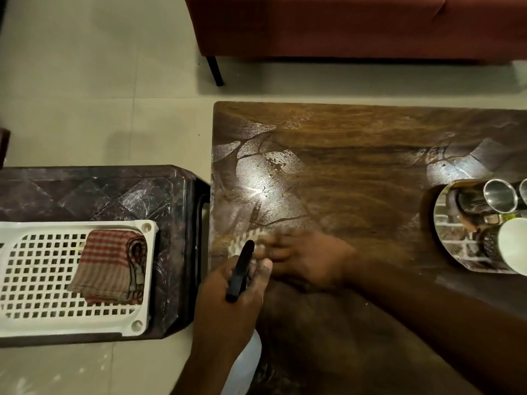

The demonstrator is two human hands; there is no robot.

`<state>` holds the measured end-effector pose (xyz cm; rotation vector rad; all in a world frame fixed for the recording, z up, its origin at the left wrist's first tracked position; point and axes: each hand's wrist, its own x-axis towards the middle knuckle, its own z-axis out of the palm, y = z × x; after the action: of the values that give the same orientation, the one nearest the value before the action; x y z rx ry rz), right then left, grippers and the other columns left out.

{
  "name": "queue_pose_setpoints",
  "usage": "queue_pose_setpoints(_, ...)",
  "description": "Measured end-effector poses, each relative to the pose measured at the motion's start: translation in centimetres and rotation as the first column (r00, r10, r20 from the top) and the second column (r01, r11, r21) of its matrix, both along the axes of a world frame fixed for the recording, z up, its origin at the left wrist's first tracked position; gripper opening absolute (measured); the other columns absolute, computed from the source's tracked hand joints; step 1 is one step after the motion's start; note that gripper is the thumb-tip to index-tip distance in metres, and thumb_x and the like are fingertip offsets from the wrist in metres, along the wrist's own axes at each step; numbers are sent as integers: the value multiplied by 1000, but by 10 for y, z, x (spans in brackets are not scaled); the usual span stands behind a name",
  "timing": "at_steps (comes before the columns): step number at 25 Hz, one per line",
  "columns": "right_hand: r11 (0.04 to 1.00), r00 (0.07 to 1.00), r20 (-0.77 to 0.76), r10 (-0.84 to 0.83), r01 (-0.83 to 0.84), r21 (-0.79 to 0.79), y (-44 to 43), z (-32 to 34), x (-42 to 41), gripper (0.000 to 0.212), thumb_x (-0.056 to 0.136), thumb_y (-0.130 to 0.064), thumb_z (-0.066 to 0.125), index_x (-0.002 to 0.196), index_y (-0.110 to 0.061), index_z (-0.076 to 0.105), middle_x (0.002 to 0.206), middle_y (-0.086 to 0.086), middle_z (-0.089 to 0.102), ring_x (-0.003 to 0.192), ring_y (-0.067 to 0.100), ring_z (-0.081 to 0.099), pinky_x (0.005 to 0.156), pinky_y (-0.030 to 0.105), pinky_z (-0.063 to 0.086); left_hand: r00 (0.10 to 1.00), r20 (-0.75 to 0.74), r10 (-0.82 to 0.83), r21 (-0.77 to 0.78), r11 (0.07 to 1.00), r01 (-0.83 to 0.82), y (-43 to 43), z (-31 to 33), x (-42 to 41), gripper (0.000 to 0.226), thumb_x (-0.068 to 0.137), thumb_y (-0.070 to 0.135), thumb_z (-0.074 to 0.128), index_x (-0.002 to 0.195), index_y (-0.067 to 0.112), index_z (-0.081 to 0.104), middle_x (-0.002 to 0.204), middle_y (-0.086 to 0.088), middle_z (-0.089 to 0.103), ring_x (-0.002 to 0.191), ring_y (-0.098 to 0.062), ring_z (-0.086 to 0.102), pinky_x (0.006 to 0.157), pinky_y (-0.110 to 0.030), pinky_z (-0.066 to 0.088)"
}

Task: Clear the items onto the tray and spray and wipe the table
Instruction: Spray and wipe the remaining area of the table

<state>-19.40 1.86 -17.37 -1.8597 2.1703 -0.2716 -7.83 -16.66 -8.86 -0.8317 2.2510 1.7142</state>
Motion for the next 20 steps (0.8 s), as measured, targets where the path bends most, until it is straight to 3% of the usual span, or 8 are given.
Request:
queue_pose_setpoints(2,922,923,-71,-379,383,55,-13,0,-59,51,111,-37,30,161,-31,43,172,0,36,160,26,31,125,48,35,1000,2,5,-17,1000,-5,-5,-1,7,43,94,33,77,67,3,61,56,-18,57,56,-39,62,61,-54,53)
queue_pose_setpoints(4,577,579,-27,-815,815,55,-36,7,-102,53,111,-34,35,164,-32,36,175,3,29,161,30,24,128,53,29,1000,-10,5,-29,1000,-6,-8,3,14,48,94,33,78,62,4,57,52,-16,54,53,-36,61,58,-49,51)
queue_pose_setpoints(6,348,346,30,-938,935,66,-66,10,-105,57,110,-30,40,166,-30,31,177,4,23,164,31,15,132,53,21,999,-22,46,-21,999,-46,-10,3,20,51,92,34,78,61,1,54,50,-16,51,51,-37,58,55,-43,48)
queue_pose_setpoints(8,507,507,25,-862,858,77,-84,8,-68,58,108,-28,42,165,-27,33,175,6,27,163,33,19,129,55,26,996,-17,88,-3,996,-88,-13,3,24,54,90,38,77,61,-2,55,51,-20,51,52,-39,58,55,-37,45)
queue_pose_setpoints(11,963,961,74,-265,261,62,-77,10,9,52,106,-34,42,156,-25,50,168,3,43,161,29,27,128,50,26,994,-12,113,-14,994,-113,-17,4,28,49,83,49,72,69,3,67,58,-18,62,56,-33,64,58,-39,51)
queue_pose_setpoints(14,979,980,60,190,-194,70,-66,13,-11,48,108,-32,41,153,-24,56,167,0,44,160,24,29,129,44,24,992,-23,127,-23,992,-128,-19,3,35,43,83,48,73,73,6,71,58,-12,66,54,-16,66,59,-27,52)
queue_pose_setpoints(16,995,997,32,-65,62,73,-86,18,-51,48,110,-31,42,157,-29,49,168,2,42,158,26,34,128,43,25,991,-35,130,-31,991,-131,-21,-2,43,38,88,32,78,67,2,66,52,-12,60,48,-13,62,56,-19,48)
queue_pose_setpoints(20,802,807,40,-589,578,152,-133,27,-115,56,111,-33,39,165,-38,26,178,-4,14,165,27,7,131,57,19,989,-43,143,-32,989,-145,-24,-6,57,38,83,35,76,66,2,67,56,-13,65,54,-18,67,63,-27,53)
